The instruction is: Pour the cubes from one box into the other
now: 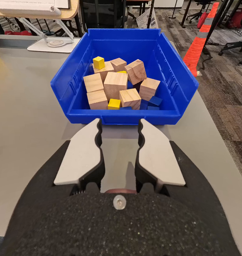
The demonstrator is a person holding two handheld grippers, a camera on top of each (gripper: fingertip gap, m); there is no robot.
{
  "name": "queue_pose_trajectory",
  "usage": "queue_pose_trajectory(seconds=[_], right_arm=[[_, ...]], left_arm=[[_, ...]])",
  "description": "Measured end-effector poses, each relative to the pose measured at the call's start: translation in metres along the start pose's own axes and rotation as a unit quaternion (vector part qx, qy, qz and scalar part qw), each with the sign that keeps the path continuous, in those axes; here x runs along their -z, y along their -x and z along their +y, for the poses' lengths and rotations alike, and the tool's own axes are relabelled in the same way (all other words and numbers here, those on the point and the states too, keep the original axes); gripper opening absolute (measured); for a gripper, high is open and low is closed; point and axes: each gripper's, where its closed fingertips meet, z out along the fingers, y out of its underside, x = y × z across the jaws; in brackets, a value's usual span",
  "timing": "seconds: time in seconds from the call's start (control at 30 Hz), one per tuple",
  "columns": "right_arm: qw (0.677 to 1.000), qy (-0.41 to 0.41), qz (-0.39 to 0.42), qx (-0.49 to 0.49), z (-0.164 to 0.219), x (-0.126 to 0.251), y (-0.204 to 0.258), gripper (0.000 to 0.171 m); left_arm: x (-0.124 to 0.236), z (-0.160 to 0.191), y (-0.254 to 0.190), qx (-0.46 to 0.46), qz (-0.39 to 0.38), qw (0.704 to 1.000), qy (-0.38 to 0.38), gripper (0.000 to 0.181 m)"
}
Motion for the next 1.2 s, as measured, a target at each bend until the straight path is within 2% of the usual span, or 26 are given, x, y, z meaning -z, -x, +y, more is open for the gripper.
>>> queue_pose_trajectory(seconds=[0.1, 0.23, 0.33, 0.43, 0.53, 0.67, 0.77, 0.87, 1.03, 1.1, 1.2], right_arm=[[1.0, -0.003, -0.002, -0.01, 0.0, 0.001, -0.002, 0.049], [1.0, -0.005, -0.007, -0.023, 0.001, 0.003, -0.005, 0.049], [0.999, -0.009, -0.008, -0.039, 0.002, 0.006, -0.01, 0.049], [0.998, -0.01, -0.01, -0.06, 0.003, 0.009, -0.016, 0.049], [0.996, -0.004, -0.007, -0.084, 0.007, 0.009, -0.024, 0.049], [0.993, 0.002, 0.011, -0.116, 0.012, 0.005, -0.034, 0.049], [0.993, 0.012, 0.018, -0.116, 0.012, -0.006, -0.027, 0.051], [0.993, 0.033, 0.06, -0.095, 0.015, -0.017, -0.026, 0.048], [0.991, 0.047, 0.08, -0.097, 0.013, -0.016, -0.019, 0.002], [0.991, 0.062, 0.09, -0.082, 0.01, -0.016, -0.005, 0.002], [0.994, 0.033, 0.073, -0.079, -0.012, -0.022, 0.041, 0.002]], left_arm=[[-0.079, 0.004, -0.036, -0.002, -0.004, 0.999, 0.045, 0.071], [-0.165, 0.007, -0.046, -0.019, -0.075, 0.995, 0.069, 0.065], [-0.209, 0.011, -0.033, -0.028, -0.13, 0.988, 0.078, 0.061], [-0.226, 0.001, -0.022, -0.005, -0.152, 0.986, 0.073, 0.054], [-0.22, -0.006, -0.01, -0.008, -0.182, 0.981, 0.067, 0.023], [-0.196, -0.001, 0.015, 0.038, -0.241, 0.966, 0.08, 0.006], [-0.18, 0.003, 0.016, 0.049, -0.241, 0.966, 0.08, 0.004], [-0.167, 0.007, 0.01, 0.046, -0.237, 0.967, 0.082, 0.004], [-0.145, 0.006, 0.006, 0.04, -0.224, 0.971, 0.071, 0.004], [-0.131, -0.004, 0.011, 0.054, -0.214, 0.974, 0.042, 0.006], [-0.097, -0.016, 0.046, 0.079, -0.239, 0.968, 0.023, 0.005]])
